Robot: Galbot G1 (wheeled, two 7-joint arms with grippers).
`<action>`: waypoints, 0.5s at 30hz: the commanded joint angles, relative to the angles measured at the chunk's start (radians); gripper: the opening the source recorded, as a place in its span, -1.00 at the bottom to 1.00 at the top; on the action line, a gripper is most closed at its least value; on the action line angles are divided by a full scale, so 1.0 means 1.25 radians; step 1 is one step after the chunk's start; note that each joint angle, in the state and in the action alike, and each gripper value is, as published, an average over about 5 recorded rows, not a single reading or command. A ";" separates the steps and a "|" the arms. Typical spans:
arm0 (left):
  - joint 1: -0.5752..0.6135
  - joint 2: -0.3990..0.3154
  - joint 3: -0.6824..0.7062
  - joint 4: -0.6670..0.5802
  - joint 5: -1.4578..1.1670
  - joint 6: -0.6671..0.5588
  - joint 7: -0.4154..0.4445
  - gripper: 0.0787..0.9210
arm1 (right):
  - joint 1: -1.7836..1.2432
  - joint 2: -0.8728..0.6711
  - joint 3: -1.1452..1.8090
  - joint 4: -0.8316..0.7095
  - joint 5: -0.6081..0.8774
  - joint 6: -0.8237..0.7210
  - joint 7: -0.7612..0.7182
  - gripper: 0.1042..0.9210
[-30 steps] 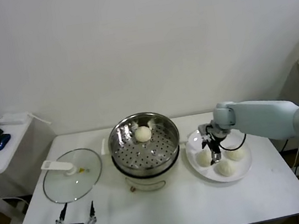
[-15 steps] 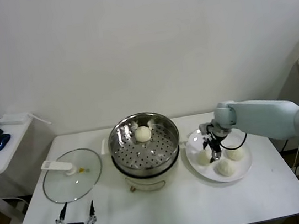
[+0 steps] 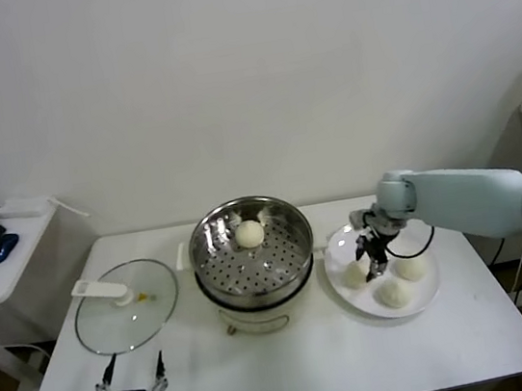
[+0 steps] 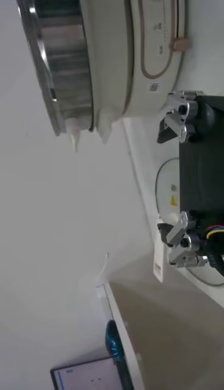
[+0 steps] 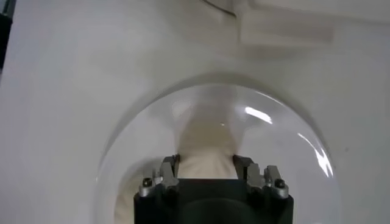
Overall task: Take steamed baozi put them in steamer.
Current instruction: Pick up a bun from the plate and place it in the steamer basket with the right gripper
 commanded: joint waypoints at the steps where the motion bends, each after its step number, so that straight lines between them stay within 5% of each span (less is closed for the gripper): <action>1: 0.002 -0.001 0.002 -0.008 0.001 -0.002 0.000 0.77 | 0.185 -0.017 -0.109 0.108 0.074 0.001 -0.011 0.24; 15: 0.012 0.002 0.014 -0.039 0.002 -0.001 0.000 0.77 | 0.627 0.015 -0.255 0.350 0.343 -0.009 -0.059 0.26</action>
